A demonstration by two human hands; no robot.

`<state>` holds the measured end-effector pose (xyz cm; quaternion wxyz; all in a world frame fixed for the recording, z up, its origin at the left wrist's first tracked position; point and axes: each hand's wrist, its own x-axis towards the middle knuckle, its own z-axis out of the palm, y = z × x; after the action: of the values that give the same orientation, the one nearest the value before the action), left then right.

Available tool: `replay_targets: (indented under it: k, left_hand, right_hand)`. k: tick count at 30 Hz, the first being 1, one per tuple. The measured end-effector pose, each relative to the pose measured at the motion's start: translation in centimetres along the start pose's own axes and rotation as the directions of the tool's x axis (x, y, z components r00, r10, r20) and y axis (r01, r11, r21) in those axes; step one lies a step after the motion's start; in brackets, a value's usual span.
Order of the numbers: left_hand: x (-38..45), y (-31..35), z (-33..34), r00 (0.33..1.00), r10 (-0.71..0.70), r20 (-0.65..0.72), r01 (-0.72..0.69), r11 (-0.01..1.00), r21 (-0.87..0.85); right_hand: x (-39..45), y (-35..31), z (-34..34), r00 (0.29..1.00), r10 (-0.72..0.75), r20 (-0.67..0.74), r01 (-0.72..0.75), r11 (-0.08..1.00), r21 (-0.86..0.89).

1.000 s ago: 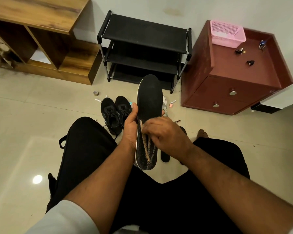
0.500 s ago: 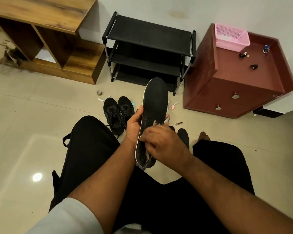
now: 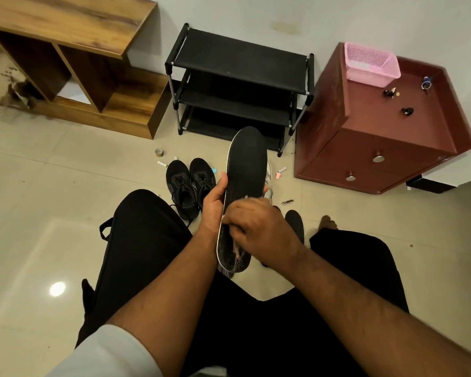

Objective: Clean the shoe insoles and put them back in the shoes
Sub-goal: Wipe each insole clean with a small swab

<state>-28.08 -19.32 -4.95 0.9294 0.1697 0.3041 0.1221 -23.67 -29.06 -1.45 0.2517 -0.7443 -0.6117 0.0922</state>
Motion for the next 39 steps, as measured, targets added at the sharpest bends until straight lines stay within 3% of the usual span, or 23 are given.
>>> replay_targets:
  k: [9,16,26,31,35,39]
  left_hand:
    - [0.1,-0.7,-0.2,0.999,0.005,-0.041,-0.005,1.0,-0.001]
    - [-0.3,0.1,-0.3,0.998,0.043,-0.053,-0.043,0.999,0.013]
    - [-0.2,-0.6,-0.3,0.996,0.032,-0.079,-0.03,0.999,0.019]
    - [-0.5,-0.3,-0.7,0.993,0.015,-0.114,-0.015,1.0,-0.003]
    - [-0.6,0.1,-0.5,0.999,0.031,-0.031,-0.031,0.999,0.023]
    - [-0.3,0.0,-0.9,1.0,0.021,-0.024,-0.02,0.999,0.035]
  right_hand:
    - [3.3,2.4,-1.5,0.99,0.072,-0.121,-0.078,0.996,-0.048]
    - [1.3,0.3,0.1,0.999,0.02,-0.035,-0.021,0.999,-0.03]
    - [2.7,0.8,-1.1,0.99,0.079,-0.114,-0.091,0.99,-0.109]
    - [2.9,0.8,-1.6,0.997,0.065,-0.042,-0.068,0.994,-0.09]
    - [0.6,-0.7,-0.6,0.999,0.02,0.033,-0.017,0.997,-0.072]
    - [0.7,-0.2,-0.7,1.0,0.025,0.01,-0.024,0.995,-0.1]
